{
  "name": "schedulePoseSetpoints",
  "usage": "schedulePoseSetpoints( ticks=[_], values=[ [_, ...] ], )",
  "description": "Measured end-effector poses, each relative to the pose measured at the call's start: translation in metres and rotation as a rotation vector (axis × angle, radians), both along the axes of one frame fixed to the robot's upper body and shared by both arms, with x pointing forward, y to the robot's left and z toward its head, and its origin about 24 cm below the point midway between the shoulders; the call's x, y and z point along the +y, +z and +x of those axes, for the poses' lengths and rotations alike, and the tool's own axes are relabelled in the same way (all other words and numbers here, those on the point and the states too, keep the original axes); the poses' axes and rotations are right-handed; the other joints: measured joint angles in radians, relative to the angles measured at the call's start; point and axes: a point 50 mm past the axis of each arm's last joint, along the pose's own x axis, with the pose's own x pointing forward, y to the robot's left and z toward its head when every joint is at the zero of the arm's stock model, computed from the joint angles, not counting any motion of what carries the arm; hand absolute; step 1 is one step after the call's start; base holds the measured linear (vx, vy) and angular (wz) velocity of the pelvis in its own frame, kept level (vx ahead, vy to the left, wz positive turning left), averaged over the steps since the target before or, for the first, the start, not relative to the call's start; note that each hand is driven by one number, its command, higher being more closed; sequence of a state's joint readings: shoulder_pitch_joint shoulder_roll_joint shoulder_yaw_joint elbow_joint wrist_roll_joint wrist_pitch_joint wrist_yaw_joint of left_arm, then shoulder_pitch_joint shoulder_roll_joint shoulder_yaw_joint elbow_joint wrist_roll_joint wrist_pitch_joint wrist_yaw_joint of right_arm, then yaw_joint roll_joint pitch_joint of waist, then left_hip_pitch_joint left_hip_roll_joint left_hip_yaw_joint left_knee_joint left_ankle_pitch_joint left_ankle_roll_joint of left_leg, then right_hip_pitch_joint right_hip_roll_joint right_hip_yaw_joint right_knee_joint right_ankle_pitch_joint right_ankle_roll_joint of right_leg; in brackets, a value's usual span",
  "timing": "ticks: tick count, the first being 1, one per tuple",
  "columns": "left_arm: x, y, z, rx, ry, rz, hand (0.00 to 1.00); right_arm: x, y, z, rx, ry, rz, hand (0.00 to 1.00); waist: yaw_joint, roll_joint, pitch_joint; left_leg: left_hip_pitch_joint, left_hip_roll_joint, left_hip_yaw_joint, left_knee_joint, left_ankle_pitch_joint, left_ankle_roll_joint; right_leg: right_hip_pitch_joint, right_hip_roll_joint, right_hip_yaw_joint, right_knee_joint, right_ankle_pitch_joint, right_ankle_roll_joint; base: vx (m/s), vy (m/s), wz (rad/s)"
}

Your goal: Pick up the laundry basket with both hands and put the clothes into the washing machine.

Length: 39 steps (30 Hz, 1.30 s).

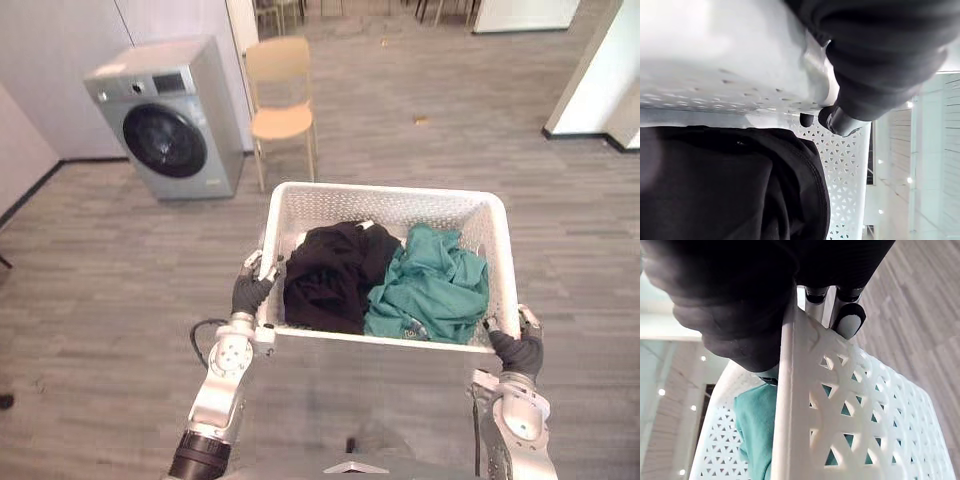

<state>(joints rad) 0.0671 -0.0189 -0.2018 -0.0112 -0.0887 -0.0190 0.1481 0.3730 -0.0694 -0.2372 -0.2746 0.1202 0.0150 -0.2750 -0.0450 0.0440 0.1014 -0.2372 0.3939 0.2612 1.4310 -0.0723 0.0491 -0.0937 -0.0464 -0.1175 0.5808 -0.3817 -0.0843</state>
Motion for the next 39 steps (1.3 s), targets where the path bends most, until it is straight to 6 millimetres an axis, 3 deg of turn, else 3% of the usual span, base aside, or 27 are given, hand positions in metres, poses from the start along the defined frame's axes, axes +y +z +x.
schedulePoseSetpoints(
  ticks=[3,4,7,8,9,10,11,12,13,15,16,17,19,20,21,22,23,24,25,26,27,30,31,34,36,38,39],
  values=[
    [0.001,0.002,-0.003,-0.010,0.007,-0.014,1.00,0.001,0.002,0.001,-0.014,0.005,0.006,1.00,0.030,0.002,0.000,-0.110,-0.093,0.057,-0.335,-0.096,-0.030,0.110,-0.009,0.018,-0.102,-0.026,0.016,0.55,0.034,-0.11],
    [0.002,0.002,-0.003,-0.009,0.012,-0.013,1.00,0.001,0.003,0.001,-0.014,0.011,0.006,1.00,0.045,0.002,0.000,-0.120,-0.152,0.092,-0.659,-0.107,-0.068,0.172,-0.025,0.020,-0.162,-0.044,0.025,0.57,0.099,-0.09],
    [0.001,0.003,-0.009,-0.012,0.018,-0.035,1.00,0.000,-0.002,-0.001,0.005,0.010,0.006,1.00,0.034,-0.001,-0.019,-0.096,-0.253,0.168,-1.087,-0.042,-0.137,0.312,-0.045,0.001,-0.234,-0.069,0.100,0.68,0.134,-0.03],
    [0.001,0.001,-0.011,0.001,0.029,-0.039,1.00,-0.001,-0.006,0.001,0.022,0.022,0.002,1.00,0.052,0.002,-0.025,-0.089,-0.288,0.128,-1.047,0.019,-0.059,0.268,-0.071,0.031,-0.040,-0.083,0.124,1.00,0.232,-0.30],
    [0.003,-0.002,-0.013,0.012,0.030,-0.024,1.00,0.000,-0.011,0.001,0.042,0.025,0.010,1.00,0.047,-0.026,-0.033,-0.074,-0.325,0.106,-0.972,0.024,0.009,0.191,-0.128,0.060,0.219,-0.027,0.209,1.04,0.235,-0.19],
    [0.005,-0.003,-0.014,0.015,0.027,-0.013,1.00,0.002,-0.015,0.000,0.054,0.022,0.026,1.00,0.038,-0.056,-0.038,-0.068,-0.345,0.104,-0.918,-0.031,0.016,0.154,-0.166,0.076,0.344,0.040,0.270,0.90,0.207,0.30],
    [0.005,-0.003,-0.013,0.015,0.015,-0.001,1.00,0.003,-0.022,-0.002,0.073,0.011,0.046,1.00,0.022,-0.078,-0.047,-0.057,-0.366,0.091,-0.860,-0.105,0.020,0.109,-0.190,0.087,0.472,0.188,0.307,0.73,0.086,0.54],
    [0.007,-0.004,-0.013,0.022,-0.001,0.019,1.00,0.004,-0.032,-0.003,0.112,0.011,0.073,1.00,0.013,-0.086,-0.059,-0.011,-0.384,0.066,-0.848,-0.178,0.022,0.045,-0.220,0.082,0.580,0.470,0.269,0.71,0.057,0.41],
    [0.010,-0.004,-0.013,0.020,0.002,0.036,1.00,0.006,-0.035,-0.003,0.118,0.021,0.086,1.00,0.018,-0.090,-0.057,0.023,-0.388,0.065,-0.861,-0.200,0.015,0.006,-0.233,0.082,0.643,0.427,0.244,0.81,0.049,0.05],
    [0.020,-0.005,-0.012,0.027,0.030,0.061,1.00,0.014,-0.038,0.000,0.117,0.060,0.111,1.00,0.020,-0.063,-0.045,0.191,-0.367,0.036,-0.985,-0.254,-0.019,-0.210,-0.186,0.046,0.688,0.106,0.084,0.92,-0.025,-0.05],
    [0.020,-0.005,-0.012,0.025,0.027,0.063,1.00,0.014,-0.037,0.000,0.116,0.062,0.108,1.00,0.016,-0.049,-0.043,0.231,-0.354,0.029,-1.027,-0.253,-0.021,-0.254,-0.154,0.048,0.635,0.072,0.079,0.93,-0.092,0.36],
    [0.019,-0.003,-0.010,0.016,0.022,0.062,1.00,0.012,-0.035,0.001,0.107,0.065,0.101,1.00,0.002,-0.016,-0.038,0.309,-0.322,0.004,-1.098,-0.244,-0.037,-0.333,-0.095,0.052,0.469,0.046,0.085,0.78,-0.111,0.63],
    [0.018,0.001,-0.005,-0.007,0.011,0.066,1.00,0.010,-0.031,0.001,0.091,0.065,0.093,1.00,-0.025,-0.015,-0.040,0.365,-0.302,-0.028,-1.133,-0.232,-0.061,-0.381,-0.063,0.081,0.128,0.115,0.117,0.83,-0.188,0.82],
    [0.016,0.004,-0.001,-0.022,0.006,0.065,1.00,0.009,-0.026,0.001,0.074,0.067,0.080,1.00,-0.034,-0.030,-0.043,0.399,-0.298,-0.050,-1.125,-0.254,-0.104,-0.381,-0.058,0.126,-0.139,0.288,0.130,0.90,-0.310,0.94],
    [0.008,-0.001,0.002,-0.005,-0.010,0.051,1.00,0.001,-0.020,-0.004,0.071,0.059,0.043,1.00,-0.042,0.009,-0.044,0.414,-0.242,-0.094,-1.049,-0.282,-0.134,-0.357,-0.034,0.114,-0.098,0.390,0.146,0.88,-0.306,0.69],
    [0.004,-0.002,0.002,0.002,-0.006,0.033,1.00,-0.002,-0.018,-0.003,0.073,0.066,0.021,1.00,-0.030,0.028,-0.046,0.397,-0.215,-0.108,-0.981,-0.259,-0.122,-0.353,-0.023,0.111,-0.050,0.354,0.122,0.83,-0.302,0.60],
    [0.001,-0.001,0.006,0.003,-0.013,0.031,1.00,-0.005,-0.009,-0.003,0.054,0.070,-0.007,1.00,-0.033,0.016,-0.035,0.336,-0.198,-0.123,-0.787,-0.144,-0.105,-0.348,-0.048,0.100,0.077,0.271,0.098,0.76,-0.281,0.57],
    [0.000,-0.001,0.006,0.007,-0.011,0.026,1.00,-0.005,0.000,-0.009,0.033,0.065,-0.023,1.00,-0.049,-0.012,-0.005,0.288,-0.165,-0.110,-0.600,0.063,-0.064,-0.359,-0.068,0.062,0.255,0.222,0.070,0.68,-0.322,0.73],
    [0.001,-0.001,0.004,0.006,-0.005,0.019,1.00,-0.004,0.002,-0.015,0.027,0.062,-0.027,1.00,-0.042,-0.003,-0.010,0.264,-0.116,-0.091,-0.502,0.173,-0.056,-0.331,-0.071,0.053,0.242,0.205,0.073,0.43,-0.249,0.53],
    [0.000,0.003,0.004,-0.014,-0.009,0.014,1.00,-0.003,0.010,-0.021,0.005,0.057,-0.035,1.00,-0.037,-0.007,-0.005,0.213,-0.045,-0.068,-0.304,0.197,-0.022,-0.234,-0.055,0.047,0.149,0.113,0.091,0.43,-0.229,0.01],
    [-0.002,0.006,0.004,-0.029,0.000,-0.017,1.00,-0.004,0.017,-0.016,-0.046,0.047,-0.037,1.00,-0.023,0.031,0.008,0.112,0.029,-0.073,-0.061,0.118,0.025,-0.149,-0.008,0.022,0.149,0.035,0.067,0.47,-0.136,-0.12],
    [-0.001,0.007,0.004,-0.034,-0.002,-0.016,1.00,-0.001,0.015,-0.017,-0.063,0.019,-0.005,1.00,-0.012,0.005,0.008,-0.005,-0.041,-0.029,-0.079,-0.016,0.007,-0.041,-0.015,0.024,0.074,-0.012,0.038,0.59,-0.048,-0.02],
    [0.000,0.007,0.004,-0.035,-0.001,-0.009,1.00,0.000,0.016,-0.016,-0.073,0.020,0.003,1.00,-0.011,-0.002,0.010,-0.059,-0.071,0.024,-0.218,-0.084,-0.006,0.025,-0.019,0.028,0.004,-0.012,0.043,0.55,0.000,-0.01],
    [0.001,0.007,0.003,-0.033,0.001,-0.009,1.00,0.000,0.017,-0.016,-0.075,0.020,0.006,1.00,-0.004,-0.015,0.015,-0.080,-0.148,0.078,-0.623,-0.125,-0.049,0.126,-0.050,0.029,-0.095,-0.008,0.054,0.60,0.065,-0.08],
    [0.000,0.010,0.004,-0.047,0.001,-0.015,1.00,-0.002,0.019,-0.015,-0.076,0.030,-0.013,1.00,-0.005,-0.013,0.011,-0.068,-0.259,0.062,-1.079,-0.028,-0.101,0.202,-0.085,0.045,-0.146,-0.032,0.110,0.67,0.177,-0.17],
    [-0.003,0.010,0.004,-0.047,-0.008,-0.018,1.00,-0.006,0.018,-0.015,-0.060,0.032,-0.038,1.00,-0.007,0.003,-0.001,-0.061,-0.318,0.039,-1.219,0.100,-0.074,0.244,-0.102,0.090,-0.119,-0.072,0.184,0.69,0.290,-0.29],
    [-0.003,0.006,0.003,-0.030,-0.016,-0.008,1.00,-0.006,0.006,-0.015,-0.022,0.024,-0.011,1.00,-0.004,-0.035,-0.024,-0.057,-0.375,0.030,-1.127,0.120,-0.026,0.220,-0.154,0.147,0.026,-0.070,0.211,0.63,0.292,-0.21]
  ],
)
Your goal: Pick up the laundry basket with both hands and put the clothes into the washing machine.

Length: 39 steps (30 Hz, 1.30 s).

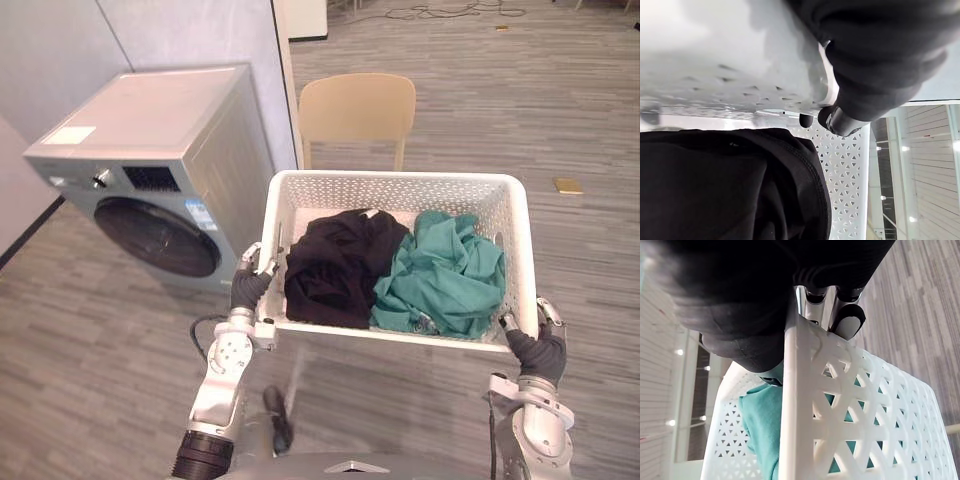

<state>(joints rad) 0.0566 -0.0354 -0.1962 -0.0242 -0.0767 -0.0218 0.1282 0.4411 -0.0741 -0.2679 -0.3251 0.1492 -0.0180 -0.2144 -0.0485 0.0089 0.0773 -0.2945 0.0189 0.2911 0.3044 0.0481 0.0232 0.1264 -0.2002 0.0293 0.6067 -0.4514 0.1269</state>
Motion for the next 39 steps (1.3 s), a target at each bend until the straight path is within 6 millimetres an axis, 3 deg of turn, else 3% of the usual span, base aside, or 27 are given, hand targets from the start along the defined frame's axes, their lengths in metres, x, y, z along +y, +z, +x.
schedulePoseSetpoints(
  ticks=[1,2,3,4,5,6,9,11,12,13,14,15,17,18,20,22,23,24,26,27,28,29,30,33,38,39],
  values=[
    [-0.001,0.000,0.000,0.002,-0.007,0.001,1.00,0.000,-0.003,-0.003,0.010,-0.013,0.009,1.00,-0.009,-0.015,-0.003,0.007,-0.017,-0.003,0.029,-0.037,0.013,-0.032,-0.023,0.013,0.090,0.035,0.039,0.66,0.252,0.08],
    [-0.002,0.001,0.001,-0.004,-0.021,0.009,1.00,-0.001,-0.007,-0.005,0.021,-0.028,0.029,1.00,-0.023,-0.031,0.000,0.019,-0.047,-0.006,0.067,-0.091,0.024,-0.086,-0.047,0.034,0.235,0.127,0.076,0.66,0.208,0.33],
    [-0.001,0.001,0.001,-0.008,-0.027,0.022,1.00,0.002,-0.013,-0.004,0.032,-0.030,0.052,1.00,-0.024,-0.045,0.007,0.049,-0.064,-0.002,0.094,-0.154,0.034,-0.167,-0.064,0.070,0.415,0.301,0.145,0.64,0.189,0.17],
    [0.003,0.001,0.001,-0.006,-0.021,0.035,1.00,0.004,-0.016,-0.002,0.036,-0.021,0.066,1.00,-0.026,-0.051,0.010,0.071,-0.066,0.001,0.097,-0.179,0.039,-0.210,-0.074,0.083,0.499,0.342,0.162,0.56,0.129,-0.12],
    [0.010,-0.001,0.002,0.006,-0.006,0.060,1.00,0.008,-0.020,0.002,0.041,-0.006,0.090,1.00,-0.021,-0.053,0.013,0.119,-0.067,0.001,0.085,-0.206,0.045,-0.298,-0.075,0.065,0.629,0.315,0.120,0.51,0.085,-0.27],
    [0.016,-0.002,0.002,0.014,0.004,0.077,1.00,0.012,-0.024,0.003,0.053,0.010,0.103,1.00,-0.013,-0.042,0.019,0.206,-0.064,-0.002,0.030,-0.212,0.047,-0.365,-0.075,0.012,0.666,0.247,0.026,0.49,0.068,-0.22],
    [0.017,-0.001,0.002,0.009,0.010,0.076,1.00,0.013,-0.024,0.003,0.052,0.016,0.103,1.00,-0.020,-0.025,0.017,0.307,-0.052,-0.021,-0.045,-0.211,0.045,-0.425,-0.066,-0.056,0.555,0.178,-0.019,0.42,-0.009,0.08],
    [0.016,0.000,0.003,0.001,0.007,0.074,1.00,0.011,-0.022,0.004,0.044,0.019,0.095,1.00,-0.036,-0.022,0.015,0.339,-0.025,-0.024,-0.032,-0.216,0.035,-0.476,-0.049,-0.055,0.302,0.151,-0.037,0.37,-0.141,0.40],
    [0.016,0.000,0.003,-0.002,0.005,0.073,1.00,0.011,-0.022,0.004,0.042,0.021,0.092,1.00,-0.041,-0.019,0.016,0.340,-0.013,-0.025,-0.018,-0.228,0.015,-0.484,-0.044,-0.050,0.227,0.156,-0.041,0.42,-0.252,0.50],
    [0.015,0.000,0.003,-0.003,0.001,0.075,1.00,0.011,-0.022,0.004,0.045,0.021,0.090,1.00,-0.044,-0.031,0.012,0.344,0.004,-0.026,0.022,-0.276,-0.061,-0.483,-0.037,-0.036,0.010,0.262,-0.066,0.34,-0.232,0.36],
    [0.016,0.000,0.003,-0.004,0.001,0.080,1.00,0.011,-0.022,0.003,0.047,0.023,0.091,1.00,-0.045,-0.047,0.011,0.350,0.001,-0.026,0.038,-0.302,-0.088,-0.479,-0.041,-0.016,-0.057,0.342,-0.023,0.42,-0.285,0.24],
    [0.012,-0.008,0.003,0.031,0.005,0.057,1.00,0.006,-0.022,0.005,0.063,0.034,0.066,1.00,-0.041,0.006,0.002,0.348,0.049,-0.040,0.049,-0.326,-0.104,-0.468,-0.001,-0.031,-0.050,0.325,-0.021,0.28,-0.185,-0.01],
    [0.006,-0.008,0.003,0.038,0.004,0.032,1.00,0.000,-0.016,0.010,0.052,0.050,0.025,1.00,-0.033,0.037,-0.002,0.348,0.083,-0.038,0.036,-0.296,-0.119,-0.454,0.033,-0.039,-0.081,0.321,-0.028,0.33,-0.212,-0.13],
    [0.003,-0.006,0.004,0.030,-0.001,0.024,1.00,-0.002,-0.015,0.010,0.055,0.054,0.010,1.00,-0.031,0.039,-0.003,0.344,0.095,-0.034,0.058,-0.266,-0.123,-0.447,0.045,-0.039,-0.083,0.311,-0.044,0.29,-0.218,-0.13],
    [0.004,-0.005,0.006,0.023,-0.003,0.030,1.00,-0.002,-0.015,0.011,0.051,0.050,0.018,1.00,-0.032,0.037,0.001,0.308,0.124,-0.038,0.171,-0.250,-0.102,-0.423,0.063,-0.046,-0.088,0.290,-0.060,0.15,-0.161,-0.14],
    [0.004,-0.005,0.006,0.022,-0.005,0.033,1.00,-0.001,-0.016,0.009,0.049,0.039,0.031,1.00,-0.034,0.020,0.030,0.235,0.177,-0.036,0.392,-0.189,-0.022,-0.370,0.075,-0.058,-0.089,0.263,-0.078,0.11,-0.140,-0.11],
    [0.001,-0.006,0.005,0.029,-0.018,0.033,1.00,-0.002,-0.017,0.005,0.056,0.030,0.031,1.00,-0.026,0.002,0.045,0.193,0.205,-0.036,0.503,-0.152,-0.016,-0.334,0.083,-0.059,-0.095,0.230,-0.105,0.09,-0.062,0.00],
    [-0.004,-0.007,0.003,0.033,-0.037,0.024,1.00,-0.005,-0.015,0.000,0.059,0.015,0.025,1.00,-0.022,0.006,0.042,0.168,0.212,-0.035,0.533,-0.204,-0.030,-0.312,0.083,-0.069,-0.098,0.214,-0.119,0.10,-0.035,0.07],
    [-0.008,-0.006,0.003,0.029,-0.047,0.008,1.00,-0.008,-0.009,-0.003,0.040,0.002,0.014,1.00,-0.023,0.010,0.039,0.134,0.184,-0.012,0.449,-0.297,-0.036,-0.302,0.075,-0.074,-0.106,0.208,-0.122,0.08,0.025,0.11],
    [-0.008,-0.005,0.004,0.028,-0.048,0.006,1.00,-0.009,-0.008,-0.003,0.035,0.001,0.013,1.00,-0.021,0.011,0.038,0.131,0.165,-0.009,0.396,-0.308,-0.036,-0.305,0.070,-0.075,-0.106,0.208,-0.120,0.07,0.075,0.02],
    [-0.009,-0.005,0.004,0.023,-0.050,0.004,1.00,-0.009,-0.008,-0.003,0.034,0.001,0.009,1.00,-0.018,0.022,0.031,0.138,0.126,-0.012,0.204,-0.287,-0.031,-0.323,0.069,-0.074,-0.094,0.201,-0.107,0.05,0.113,-0.04],
    [-0.009,-0.004,0.004,0.019,-0.050,0.003,1.00,-0.009,-0.007,-0.003,0.034,0.002,0.007,1.00,-0.013,0.038,0.025,0.133,0.110,-0.023,0.104,-0.223,-0.029,-0.348,0.076,-0.070,-0.066,0.188,-0.095,0.05,0.117,-0.17],
    [-0.006,-0.006,0.004,0.027,-0.048,0.018,1.00,-0.007,-0.011,-0.002,0.038,0.001,0.028,1.00,-0.009,0.025,0.025,0.131,0.089,-0.018,0.111,-0.205,-0.059,-0.370,0.059,-0.041,-0.031,0.178,-0.072,0.12,0.111,-0.10],
    [-0.006,-0.008,0.005,0.036,-0.050,0.021,1.00,-0.005,-0.013,-0.004,0.044,-0.007,0.042,1.00,-0.019,0.026,0.028,0.103,0.057,-0.006,0.089,-0.201,-0.047,-0.399,0.028,-0.037,-0.055,0.193,-0.042,0.11,0.083,0.04],
    [-0.006,-0.007,0.008,0.028,-0.054,0.030,1.00,-0.005,-0.013,-0.004,0.043,-0.007,0.044,1.00,-0.018,0.022,0.031,0.106,0.051,0.029,0.064,-0.196,-0.042,-0.411,0.028,-0.010,-0.086,0.209,-0.032,0.05,0.046,-0.14],
    [-0.006,-0.002,0.011,0.009,-0.058,0.038,1.00,-0.004,-0.013,-0.002,0.036,-0.004,0.047,1.00,-0.012,0.016,0.048,0.104,0.077,0.060,0.120,-0.198,-0.045,-0.405,0.036,0.003,-0.074,0.197,-0.038,0.02,-0.016,-0.31]
  ],
)
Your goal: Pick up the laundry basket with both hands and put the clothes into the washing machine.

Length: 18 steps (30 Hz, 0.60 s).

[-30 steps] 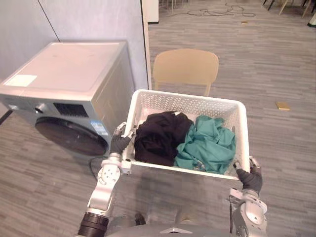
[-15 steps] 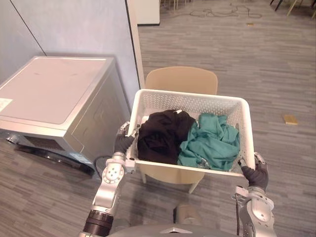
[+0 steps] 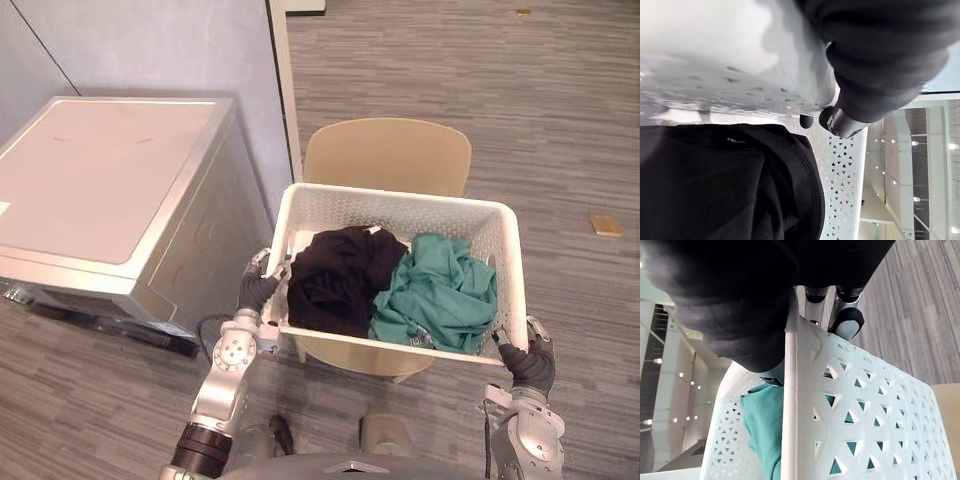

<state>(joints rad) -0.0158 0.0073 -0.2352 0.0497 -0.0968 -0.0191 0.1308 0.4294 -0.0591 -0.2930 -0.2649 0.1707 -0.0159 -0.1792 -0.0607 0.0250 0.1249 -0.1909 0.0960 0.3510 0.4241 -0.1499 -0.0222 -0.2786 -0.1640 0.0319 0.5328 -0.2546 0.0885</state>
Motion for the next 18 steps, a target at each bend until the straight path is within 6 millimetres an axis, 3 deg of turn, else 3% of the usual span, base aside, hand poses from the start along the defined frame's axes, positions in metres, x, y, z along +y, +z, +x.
schedulePoseSetpoints(
  ticks=[1,2,3,5,6,8,9,10,11,12,15,18],
  values=[
    [0.001,0.002,0.001,-0.009,-0.001,0.005,1.00,0.001,0.001,0.001,-0.006,0.002,0.001,1.00,0.003,-0.005,0.018,-0.006,0.021,0.016,0.058,-0.004,-0.004,0.008,0.008,0.009,0.010,-0.011,-0.009,-0.04,-0.069,-0.45],
    [0.002,0.005,0.002,-0.022,0.002,0.007,1.00,0.002,0.003,0.003,-0.016,0.008,-0.003,1.00,0.009,-0.005,0.046,-0.054,0.089,0.021,0.244,-0.004,-0.002,0.035,0.035,0.011,0.033,-0.038,-0.023,-0.06,-0.080,-0.50],
    [0.002,0.007,0.001,-0.026,0.003,0.003,1.00,0.002,0.008,-0.001,-0.025,0.009,-0.018,1.00,0.020,-0.002,0.057,-0.108,0.161,0.011,0.406,0.017,0.028,0.048,0.071,0.014,0.064,-0.064,-0.037,-0.05,-0.085,-0.51],
    [0.002,0.010,0.001,-0.039,0.008,-0.003,1.00,0.002,0.021,-0.007,-0.056,0.013,-0.049,1.00,0.025,0.004,0.062,-0.151,0.205,-0.012,0.527,0.084,0.021,0.072,0.089,0.020,0.081,-0.084,-0.053,0.04,-0.006,-0.33],
    [0.001,0.013,0.001,-0.048,0.009,-0.008,1.00,0.003,0.025,-0.008,-0.068,0.009,-0.057,1.00,0.026,0.003,0.062,-0.163,0.210,-0.009,0.542,0.087,0.014,0.076,0.087,0.024,0.077,-0.085,-0.055,0.07,0.047,-0.21],
    [-0.003,0.025,0.003,-0.103,0.003,-0.029,1.00,0.001,0.035,-0.010,-0.101,-0.001,-0.086,1.00,0.026,0.002,0.059,-0.150,0.182,0.015,0.381,0.006,0.003,0.057,0.073,0.033,0.065,-0.085,-0.054,0.08,0.107,-0.14],
    [-0.005,0.029,0.007,-0.123,-0.005,-0.030,1.00,-0.001,0.036,-0.010,-0.099,0.001,-0.102,1.00,0.026,0.010,0.050,-0.108,0.139,0.017,0.171,0.002,0.003,0.027,0.066,0.036,0.074,-0.089,-0.046,0.09,0.146,-0.10],
    [-0.005,0.030,0.009,-0.129,-0.008,-0.027,1.00,-0.002,0.036,-0.009,-0.096,0.006,-0.109,1.00,0.022,0.015,0.047,-0.099,0.121,0.013,0.097,-0.008,-0.003,0.013,0.064,0.038,0.085,-0.095,-0.035,0.11,0.139,0.03],
    [-0.006,0.029,0.013,-0.123,-0.018,-0.007,1.00,-0.001,0.029,-0.008,-0.080,-0.003,-0.084,1.00,0.008,-0.015,0.048,-0.088,0.074,0.031,0.081,-0.012,0.000,0.001,0.026,0.064,0.107,-0.107,-0.015,0.15,0.123,0.14],
    [-0.007,0.024,0.014,-0.100,-0.025,0.002,1.00,-0.001,0.023,-0.010,-0.060,-0.014,-0.067,1.00,-0.005,-0.027,0.053,-0.087,0.042,0.038,0.083,-0.019,0.014,-0.003,-0.001,0.077,0.110,-0.119,0.005,0.17,0.125,0.13],
    [-0.008,0.012,0.012,-0.038,-0.045,0.034,1.00,-0.001,0.003,-0.016,0.016,-0.017,-0.005,1.00,-0.022,-0.030,0.053,-0.071,0.015,0.090,0.134,-0.085,0.042,-0.017,-0.046,0.120,0.162,-0.112,0.058,0.23,0.192,-0.17],
    [-0.001,0.010,0.013,-0.037,-0.051,0.079,1.00,0.002,-0.015,-0.014,0.071,0.010,0.043,1.00,-0.024,-0.030,0.053,-0.047,0.012,0.118,0.117,-0.098,0.054,-0.066,-0.045,0.146,0.217,-0.054,0.073,0.17,0.114,-0.45]
  ],
)
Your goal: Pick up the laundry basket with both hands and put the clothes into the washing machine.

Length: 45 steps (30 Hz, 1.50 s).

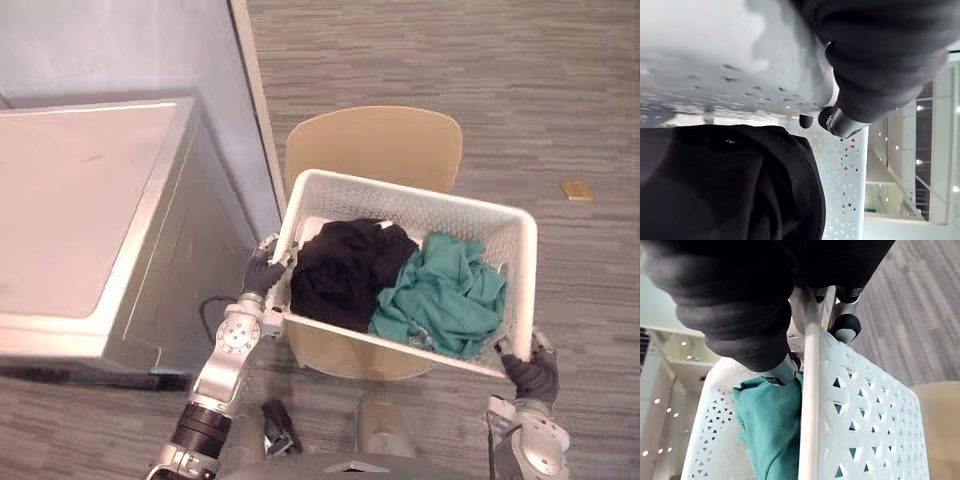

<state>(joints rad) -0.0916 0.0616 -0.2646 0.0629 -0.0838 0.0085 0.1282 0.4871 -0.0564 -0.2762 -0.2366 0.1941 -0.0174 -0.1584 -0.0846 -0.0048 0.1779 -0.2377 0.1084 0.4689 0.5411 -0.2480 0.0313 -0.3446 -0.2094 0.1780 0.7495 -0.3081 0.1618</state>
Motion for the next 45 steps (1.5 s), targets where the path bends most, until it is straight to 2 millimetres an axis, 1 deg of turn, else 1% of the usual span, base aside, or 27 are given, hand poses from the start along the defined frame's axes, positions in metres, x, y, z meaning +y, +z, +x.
schedulePoseSetpoints(
  ticks=[1,2,3,4,5,6,7,8,9,10,11,13,15,16,18,19,21,22,24,25,28,30,34,36,39,43,45],
  values=[
    [0.003,0.000,0.001,-0.003,-0.002,0.015,1.00,0.002,-0.007,0.004,0.017,0.015,0.022,1.00,-0.009,0.003,0.005,0.017,0.010,-0.006,-0.030,0.000,0.000,-0.051,0.009,0.001,0.063,0.049,-0.014,0.14,-0.004,-0.37],
    [0.002,0.000,0.001,0.000,-0.005,0.017,1.00,0.002,-0.009,0.004,0.021,0.016,0.027,1.00,-0.013,0.006,0.006,0.026,0.013,-0.008,-0.039,0.000,-0.001,-0.060,0.012,-0.001,0.067,0.041,-0.026,0.11,-0.063,-0.24],
    [0.001,-0.001,0.001,0.002,-0.010,0.018,1.00,0.002,-0.011,0.002,0.032,0.016,0.029,1.00,-0.013,0.009,0.008,0.032,0.032,-0.011,-0.031,-0.005,-0.012,-0.065,0.013,0.000,0.026,0.010,-0.034,0.08,-0.117,-0.12],
    [0.001,-0.001,0.001,0.002,-0.011,0.018,1.00,0.002,-0.012,0.001,0.036,0.018,0.031,1.00,-0.016,0.008,0.008,0.029,0.047,-0.016,-0.009,-0.015,-0.027,-0.060,0.011,-0.002,-0.021,0.008,-0.032,0.09,-0.198,0.02],
    [0.001,-0.001,0.001,0.004,-0.014,0.020,1.00,0.002,-0.012,-0.001,0.043,0.017,0.032,1.00,-0.023,-0.005,0.011,0.021,0.059,-0.036,0.031,-0.028,-0.048,-0.017,-0.003,-0.025,-0.114,0.054,-0.028,0.07,-0.218,0.21],
    [0.000,-0.001,0.001,0.005,-0.019,0.019,1.00,0.002,-0.012,-0.003,0.047,0.018,0.030,1.00,-0.025,-0.014,0.014,0.015,0.062,-0.051,0.055,-0.039,-0.061,0.002,-0.013,-0.034,-0.137,0.041,0.023,0.05,-0.247,0.25],
    [-0.002,0.000,0.002,0.003,-0.017,0.005,1.00,-0.001,-0.011,-0.002,0.051,0.025,0.013,1.00,-0.024,0.006,0.024,-0.006,0.099,-0.066,0.086,-0.047,-0.075,-0.006,0.009,-0.058,-0.120,0.033,0.027,0.01,-0.225,0.24],
    [-0.004,0.000,0.002,0.003,-0.017,-0.003,1.00,-0.004,-0.009,-0.001,0.054,0.037,-0.009,1.00,-0.023,0.013,0.033,-0.013,0.116,-0.077,0.084,-0.043,-0.082,-0.009,0.021,-0.079,-0.107,0.026,0.014,-0.01,-0.202,0.18],
    [-0.004,0.000,0.001,0.005,-0.018,-0.005,1.00,-0.005,-0.008,0.000,0.056,0.046,-0.018,1.00,-0.018,0.010,0.035,-0.019,0.120,-0.082,0.082,-0.038,-0.089,-0.016,0.025,-0.083,-0.099,0.022,0.007,-0.03,-0.174,0.19],
    [-0.004,0.000,0.002,0.003,-0.014,-0.007,1.00,-0.006,-0.006,0.002,0.056,0.065,-0.032,1.00,-0.002,0.010,0.036,-0.031,0.130,-0.086,0.082,-0.031,-0.099,-0.037,0.035,-0.087,-0.077,0.017,-0.003,-0.07,-0.171,0.12],
    [-0.002,0.000,0.002,0.002,-0.006,-0.009,1.00,-0.006,-0.006,0.003,0.055,0.072,-0.035,1.00,0.007,0.000,0.042,-0.056,0.136,-0.095,0.088,-0.023,-0.102,-0.060,0.039,-0.094,-0.060,0.015,-0.007,-0.09,-0.165,0.17],
    [0.002,0.002,0.003,-0.005,0.012,-0.017,1.00,-0.004,-0.003,0.009,0.035,0.081,-0.032,1.00,0.010,0.005,0.057,-0.111,0.145,-0.120,0.107,-0.011,-0.102,-0.094,0.041,-0.122,-0.044,0.019,-0.014,-0.12,-0.105,0.34],
    [0.009,0.005,0.005,-0.015,0.045,-0.024,1.00,0.000,0.002,0.021,-0.006,0.102,-0.031,1.00,0.026,0.005,0.099,-0.173,0.148,-0.144,0.133,-0.006,-0.097,-0.138,0.038,-0.140,-0.017,0.021,-0.021,-0.19,-0.050,0.36],
    [0.011,0.005,0.006,-0.015,0.055,-0.025,1.00,0.001,0.002,0.022,-0.009,0.107,-0.030,1.00,0.031,-0.002,0.110,-0.190,0.151,-0.144,0.138,-0.005,-0.100,-0.153,0.037,-0.142,-0.012,0.021,-0.024,-0.16,-0.020,0.30],
    [0.020,0.006,0.007,-0.017,0.094,-0.027,1.00,0.007,0.009,0.035,-0.054,0.127,-0.028,1.00,0.039,-0.018,0.142,-0.243,0.157,-0.143,0.140,0.014,-0.100,-0.200,0.028,-0.155,-0.003,0.029,-0.037,-0.10,-0.017,0.29],
    [0.023,0.006,0.008,-0.020,0.106,-0.028,1.00,0.008,0.011,0.039,-0.067,0.134,-0.029,1.00,0.040,-0.021,0.153,-0.255,0.159,-0.140,0.140,0.021,-0.097,-0.208,0.025,-0.161,-0.003,0.032,-0.040,-0.10,-0.019,0.33],
    [0.031,0.012,0.014,-0.034,0.148,-0.031,1.00,0.013,0.023,0.056,-0.129,0.154,-0.040,1.00,0.061,-0.027,0.173,-0.326,0.163,-0.142,0.154,0.050,-0.088,-0.272,0.023,-0.166,0.006,0.052,-0.036,-0.09,0.001,0.18],
    [0.032,0.013,0.015,-0.037,0.155,-0.032,1.00,0.014,0.025,0.058,-0.136,0.157,-0.041,1.00,0.063,-0.027,0.177,-0.331,0.163,-0.142,0.156,0.051,-0.087,-0.276,0.023,-0.165,0.007,0.054,-0.034,-0.06,0.018,0.06],
    [0.039,0.028,0.025,-0.088,0.194,-0.041,1.00,0.019,0.038,0.075,-0.192,0.182,-0.058,1.00,0.078,-0.027,0.208,-0.356,0.162,-0.143,0.157,0.061,-0.082,-0.298,0.021,-0.165,0.004,0.067,-0.034,-0.03,0.026,0.06],
    [0.041,0.031,0.027,-0.100,0.204,-0.044,1.00,0.020,0.041,0.079,-0.208,0.187,-0.062,1.00,0.082,-0.027,0.208,-0.366,0.162,-0.143,0.157,0.063,-0.081,-0.307,0.021,-0.166,0.003,0.069,-0.034,-0.03,0.027,0.08],
    [0.047,0.050,0.037,-0.163,0.233,-0.053,1.00,0.026,0.064,0.091,-0.309,0.202,-0.080,1.00,0.090,-0.027,0.215,-0.416,0.162,-0.145,0.155,0.072,-0.075,-0.350,0.021,-0.169,-0.010,0.086,-0.032,0.00,0.027,0.07],
    [0.048,0.065,0.045,-0.213,0.235,-0.059,1.00,0.027,0.074,0.097,-0.357,0.202,-0.072,1.00,0.092,-0.026,0.241,-0.429,0.162,-0.145,0.156,0.074,-0.073,-0.356,0.021,-0.171,-0.022,0.095,-0.030,0.04,0.042,0.02],
    [0.043,0.085,0.053,-0.278,0.198,-0.054,1.00,0.022,0.078,0.098,-0.391,0.183,-0.011,1.00,0.090,-0.026,0.268,-0.471,0.162,-0.157,0.163,0.074,-0.072,-0.376,0.019,-0.185,-0.037,0.103,-0.028,0.06,0.044,0.08],
    [0.039,0.089,0.054,-0.291,0.178,-0.053,1.00,0.019,0.079,0.098,-0.401,0.172,0.005,1.00,0.091,-0.027,0.280,-0.492,0.163,-0.165,0.172,0.074,-0.072,-0.389,0.019,-0.190,-0.032,0.103,-0.028,0.05,0.017,0.09],
    [0.035,0.092,0.055,-0.302,0.157,-0.039,1.00,0.016,0.079,0.097,-0.407,0.162,0.031,1.00,0.091,-0.026,0.316,-0.501,0.163,-0.167,0.172,0.074,-0.071,-0.396,0.019,-0.190,-0.033,0.103,-0.028,0.05,0.004,0.04],
    [0.032,0.091,0.055,-0.300,0.139,-0.014,1.00,0.014,0.072,0.092,-0.392,0.152,0.066,1.00,0.091,-0.025,0.321,-0.534,0.165,-0.168,0.175,0.074,-0.071,-0.425,0.020,-0.191,-0.031,0.103,-0.029,0.02,-0.006,0.02],
    [0.031,0.089,0.055,-0.292,0.131,0.010,1.00,0.013,0.065,0.090,-0.363,0.150,0.076,1.00,0.090,-0.026,0.329,-0.538,0.166,-0.171,0.175,0.074,-0.071,-0.425,0.020,-0.194,-0.032,0.103,-0.029,0.05,-0.015,0.02]
  ],
)
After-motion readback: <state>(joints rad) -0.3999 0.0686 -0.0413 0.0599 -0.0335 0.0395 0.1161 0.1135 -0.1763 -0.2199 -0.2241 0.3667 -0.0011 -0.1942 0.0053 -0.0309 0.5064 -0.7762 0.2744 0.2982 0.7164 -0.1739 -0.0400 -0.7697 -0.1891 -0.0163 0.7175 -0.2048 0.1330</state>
